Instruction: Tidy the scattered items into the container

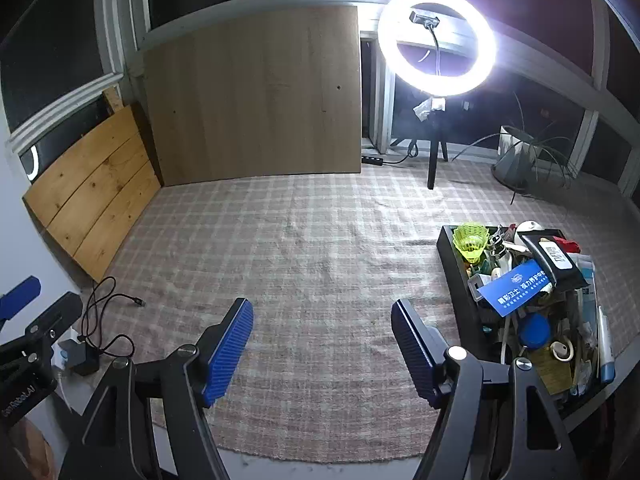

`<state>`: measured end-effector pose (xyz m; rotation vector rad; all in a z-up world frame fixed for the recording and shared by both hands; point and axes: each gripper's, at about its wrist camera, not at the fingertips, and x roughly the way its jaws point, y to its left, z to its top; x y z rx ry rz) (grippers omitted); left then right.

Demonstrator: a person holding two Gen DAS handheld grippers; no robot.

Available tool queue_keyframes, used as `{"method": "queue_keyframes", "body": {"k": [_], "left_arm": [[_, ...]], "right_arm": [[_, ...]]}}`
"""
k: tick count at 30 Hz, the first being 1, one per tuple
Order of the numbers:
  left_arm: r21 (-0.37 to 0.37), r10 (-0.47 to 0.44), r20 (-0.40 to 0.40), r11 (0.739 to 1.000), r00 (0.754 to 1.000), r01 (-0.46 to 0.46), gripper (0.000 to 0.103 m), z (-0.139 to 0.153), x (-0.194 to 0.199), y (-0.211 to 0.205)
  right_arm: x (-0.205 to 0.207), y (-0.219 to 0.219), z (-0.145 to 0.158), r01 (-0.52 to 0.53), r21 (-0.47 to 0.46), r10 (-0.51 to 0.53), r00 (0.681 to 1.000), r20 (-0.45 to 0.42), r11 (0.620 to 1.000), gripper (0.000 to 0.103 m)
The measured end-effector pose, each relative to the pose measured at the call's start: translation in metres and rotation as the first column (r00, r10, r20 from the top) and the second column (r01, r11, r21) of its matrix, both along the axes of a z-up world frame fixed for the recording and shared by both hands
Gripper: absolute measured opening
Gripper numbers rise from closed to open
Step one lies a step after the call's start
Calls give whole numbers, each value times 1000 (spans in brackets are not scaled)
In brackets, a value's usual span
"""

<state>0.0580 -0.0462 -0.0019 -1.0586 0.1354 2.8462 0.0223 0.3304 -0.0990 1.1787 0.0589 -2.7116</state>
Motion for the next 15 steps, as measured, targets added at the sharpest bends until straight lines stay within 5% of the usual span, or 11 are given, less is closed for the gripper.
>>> {"method": "queue_keyframes", "body": {"k": [15], "left_arm": [[-4, -17, -1, 1000, 1000, 17, 86, 2, -11, 10]], "right_arm": [[-8, 0, 2, 9, 6, -9, 1000, -1, 1000, 68]]}}
